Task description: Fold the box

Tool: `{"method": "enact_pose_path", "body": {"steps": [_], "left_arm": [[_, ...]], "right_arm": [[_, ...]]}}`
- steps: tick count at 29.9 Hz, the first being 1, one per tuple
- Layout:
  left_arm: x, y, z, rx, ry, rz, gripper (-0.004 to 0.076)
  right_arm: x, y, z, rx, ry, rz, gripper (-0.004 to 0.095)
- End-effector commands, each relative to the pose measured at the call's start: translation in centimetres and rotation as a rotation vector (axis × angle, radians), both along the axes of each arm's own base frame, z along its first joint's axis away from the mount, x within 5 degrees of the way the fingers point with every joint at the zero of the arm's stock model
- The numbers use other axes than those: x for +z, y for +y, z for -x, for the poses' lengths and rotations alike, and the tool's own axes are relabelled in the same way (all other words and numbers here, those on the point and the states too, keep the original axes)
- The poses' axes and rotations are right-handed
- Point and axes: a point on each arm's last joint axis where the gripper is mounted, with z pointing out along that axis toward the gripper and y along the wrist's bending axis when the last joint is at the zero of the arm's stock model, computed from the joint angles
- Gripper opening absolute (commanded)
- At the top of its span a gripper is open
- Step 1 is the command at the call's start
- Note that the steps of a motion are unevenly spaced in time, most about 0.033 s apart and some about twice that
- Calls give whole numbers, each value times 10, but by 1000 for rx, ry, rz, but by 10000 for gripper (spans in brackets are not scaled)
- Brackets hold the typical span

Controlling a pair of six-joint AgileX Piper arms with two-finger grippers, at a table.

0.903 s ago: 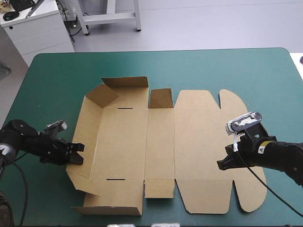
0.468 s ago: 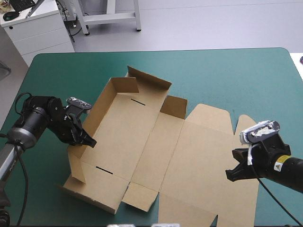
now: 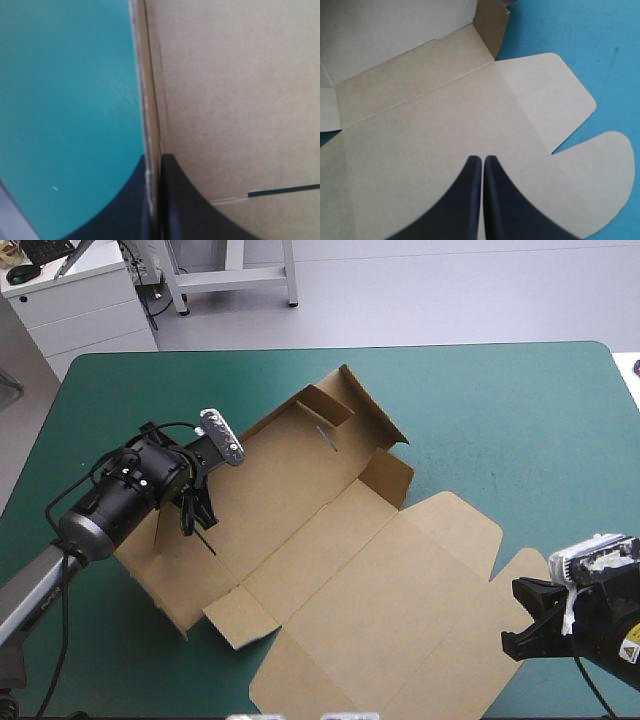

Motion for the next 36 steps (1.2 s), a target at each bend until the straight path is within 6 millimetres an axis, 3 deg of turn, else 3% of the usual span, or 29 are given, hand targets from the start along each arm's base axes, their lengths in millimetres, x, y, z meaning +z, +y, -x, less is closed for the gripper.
{"method": "enact_pose_path", "body": {"steps": [1, 6, 13, 23, 30, 36], "left_arm": [[31, -22, 2, -174, -245, -54, -10], [39, -53, 15, -335, -357, -138, -10], [46, -82, 33, -417, -493, -192, -10], [15, -108, 63, -509, -669, -306, -10], [7, -121, 87, -543, -889, -320, -10], [4, -119, 85, -533, -879, -320, -10]], "right_arm": [[-8, -3, -1, -43, -19, -14, 0], [-46, -7, 5, -94, -22, -39, 0], [-68, -13, 18, -163, -54, -116, 0], [-70, -18, 17, -192, -70, -73, 1], [-70, -19, 17, -197, -76, -60, 0], [-70, -19, 17, -197, -76, -60, 0]]}}
